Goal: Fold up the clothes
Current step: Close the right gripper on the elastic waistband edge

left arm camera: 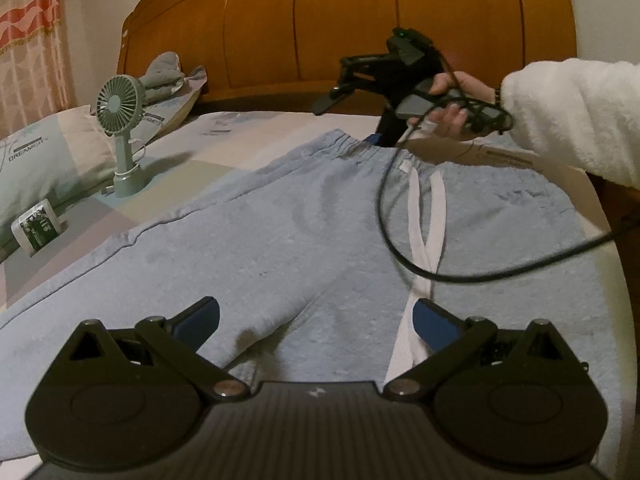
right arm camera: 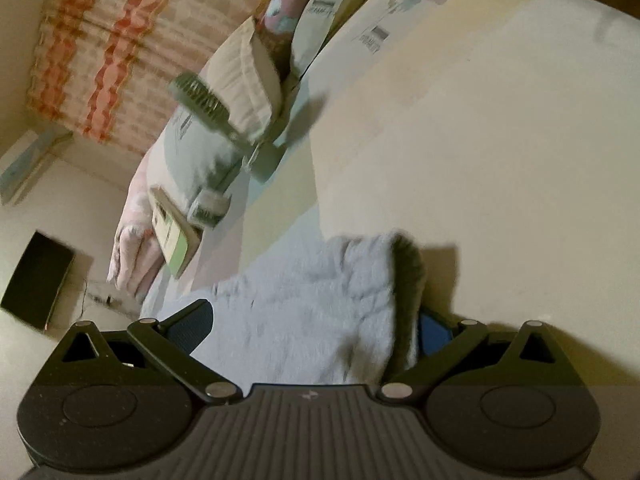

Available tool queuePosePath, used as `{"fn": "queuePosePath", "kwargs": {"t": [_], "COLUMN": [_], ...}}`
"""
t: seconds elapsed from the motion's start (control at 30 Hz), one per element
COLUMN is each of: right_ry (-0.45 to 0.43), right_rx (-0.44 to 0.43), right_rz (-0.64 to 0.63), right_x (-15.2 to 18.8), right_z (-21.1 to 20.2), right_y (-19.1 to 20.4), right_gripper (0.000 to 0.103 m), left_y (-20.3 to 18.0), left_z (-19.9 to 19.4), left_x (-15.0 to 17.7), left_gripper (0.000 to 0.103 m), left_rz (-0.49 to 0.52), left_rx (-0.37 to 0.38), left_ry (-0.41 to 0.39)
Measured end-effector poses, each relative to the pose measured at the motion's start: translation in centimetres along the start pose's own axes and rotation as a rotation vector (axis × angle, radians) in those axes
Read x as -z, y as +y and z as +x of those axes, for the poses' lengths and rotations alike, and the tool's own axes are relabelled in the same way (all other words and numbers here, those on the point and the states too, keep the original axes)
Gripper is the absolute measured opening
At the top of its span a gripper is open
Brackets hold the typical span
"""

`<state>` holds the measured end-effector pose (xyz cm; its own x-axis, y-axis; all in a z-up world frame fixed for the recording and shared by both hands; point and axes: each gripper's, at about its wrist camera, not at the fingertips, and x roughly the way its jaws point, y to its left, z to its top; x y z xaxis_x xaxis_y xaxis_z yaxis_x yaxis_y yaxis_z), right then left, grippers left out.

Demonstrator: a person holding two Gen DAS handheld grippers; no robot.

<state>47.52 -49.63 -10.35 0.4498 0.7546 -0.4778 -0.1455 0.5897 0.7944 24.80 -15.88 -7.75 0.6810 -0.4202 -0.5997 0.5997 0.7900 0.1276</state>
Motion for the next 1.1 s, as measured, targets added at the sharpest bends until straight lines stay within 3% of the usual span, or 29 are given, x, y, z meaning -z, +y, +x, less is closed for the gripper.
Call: {"fn": "queuePosePath", "kwargs": {"t": [0.13, 0.27, 0.47, 0.53, 0.6, 0.67, 0.93, 1.1], "right_ry": [0.089, 0.058, 0.054, 0.037, 0.009, -0.015, -0.024, -0.043], "right_rx": [-0.031, -0.032, -0.048, -0.027, 0.003, 0.024, 0.059, 0.160], "right_rz": [-0.031, -0.016, -0.098, -0.094, -0.051, -0.015, -0.090, -0.187], "right_x": [1.4, 0.0, -1.1, -1.1, -1.1, -1.0, -0.6, 0.1], "right_z": [-0.4, 1.0, 2.8, 2.1, 1.5, 1.3, 1.8, 2.2], "right_y": [0.5, 0.5, 0.5, -0.5, -2.0, -3.0, -2.3, -0.4], "right_gripper": [0.103, 0.103, 0.099, 0.078, 0.037, 0.014, 0.018, 0.015], "left_y": [0.5, 0.7, 0.7, 0.8, 0.8, 0.8, 0.6, 0.5], "left_z": [-0.1, -0.3, 0.1, 0.3, 0.4, 0.5, 1.0, 0.9], "left_x": [0.1, 0.1, 0.5, 0.6, 0.7, 0.8, 1.1, 1.1], "left_gripper": [0.102, 0.102, 0.102, 0.102, 0.102, 0.102, 0.102, 0.102], "left_rz": [-0.023, -0.031, -0.026, -0.035, -0.035, -0.034, -0.029, -0.021], "left_rx": [-0.001, 0.005, -0.010, -0.014, -0.011, -0.008, -0.018, -0.024], "left_ry": [-0.012, -0.020, 0.001, 0.007, 0.010, 0.013, 0.039, 0.047]}}
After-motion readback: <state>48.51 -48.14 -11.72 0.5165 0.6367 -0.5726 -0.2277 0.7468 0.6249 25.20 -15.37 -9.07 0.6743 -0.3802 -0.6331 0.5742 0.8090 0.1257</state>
